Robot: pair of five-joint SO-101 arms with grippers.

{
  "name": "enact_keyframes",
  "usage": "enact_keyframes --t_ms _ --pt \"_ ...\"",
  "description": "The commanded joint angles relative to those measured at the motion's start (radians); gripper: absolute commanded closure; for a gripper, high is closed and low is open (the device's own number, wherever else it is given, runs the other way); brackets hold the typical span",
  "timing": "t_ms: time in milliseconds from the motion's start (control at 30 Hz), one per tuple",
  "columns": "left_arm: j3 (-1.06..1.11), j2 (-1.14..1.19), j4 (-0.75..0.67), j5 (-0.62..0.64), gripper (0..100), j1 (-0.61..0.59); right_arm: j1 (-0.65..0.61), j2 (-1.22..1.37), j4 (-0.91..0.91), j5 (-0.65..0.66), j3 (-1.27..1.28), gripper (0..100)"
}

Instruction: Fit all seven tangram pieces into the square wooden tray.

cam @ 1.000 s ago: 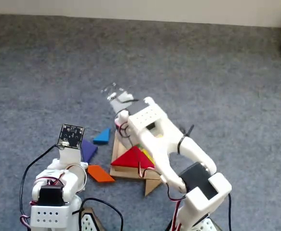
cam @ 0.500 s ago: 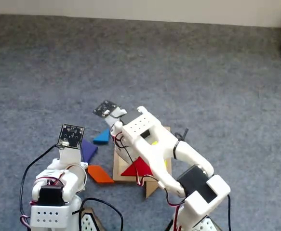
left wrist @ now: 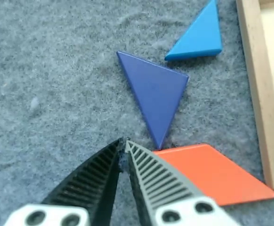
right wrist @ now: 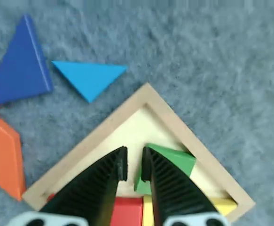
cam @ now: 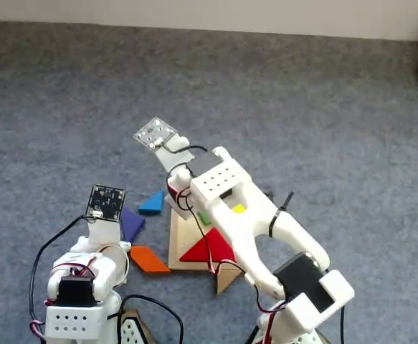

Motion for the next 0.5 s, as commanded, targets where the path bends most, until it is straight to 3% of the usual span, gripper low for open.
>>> enact_keyframes --t_ms 0,300,467 --pt "0.021 -0.024 0.003 0.003 100 0.016 0.027 0.013 -0.074 0.011 0.015 94.3" --pt "0.021 -0.024 0.003 0.003 100 0.016 0.094 0.038 0.047 0.014 0.019 94.3" --pt "0.021 -0.024 0.003 0.003 100 0.016 0.093 0.041 0.122 0.104 0.021 94.3"
